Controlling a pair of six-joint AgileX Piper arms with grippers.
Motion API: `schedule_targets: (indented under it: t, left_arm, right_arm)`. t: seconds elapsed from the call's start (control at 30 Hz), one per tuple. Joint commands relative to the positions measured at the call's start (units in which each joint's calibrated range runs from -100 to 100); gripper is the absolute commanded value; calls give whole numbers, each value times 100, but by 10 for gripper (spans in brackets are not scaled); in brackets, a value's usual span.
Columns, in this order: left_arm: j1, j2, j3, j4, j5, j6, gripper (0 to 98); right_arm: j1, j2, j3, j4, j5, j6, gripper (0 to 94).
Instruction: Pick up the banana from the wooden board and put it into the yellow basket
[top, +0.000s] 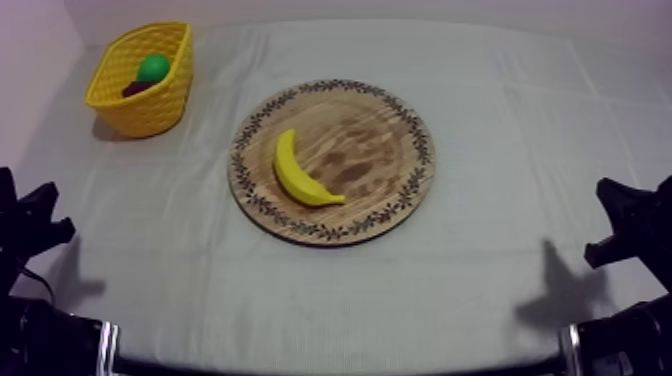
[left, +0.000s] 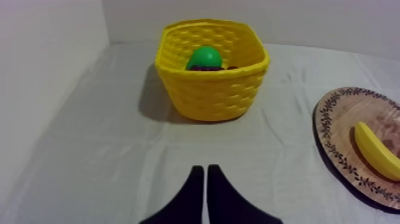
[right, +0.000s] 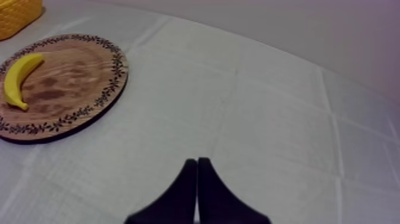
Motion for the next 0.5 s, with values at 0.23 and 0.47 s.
schedule_targets:
  t: [0.23,0.47]
  left_arm:
    - [-202,2,-28,3,62,-25,0]
    - [-227,2,-281,-34,561,-182,0]
  right_arm:
    - [0,0,-5,-1,0,2,3]
    - [0,0,-5,-1,0,2,3]
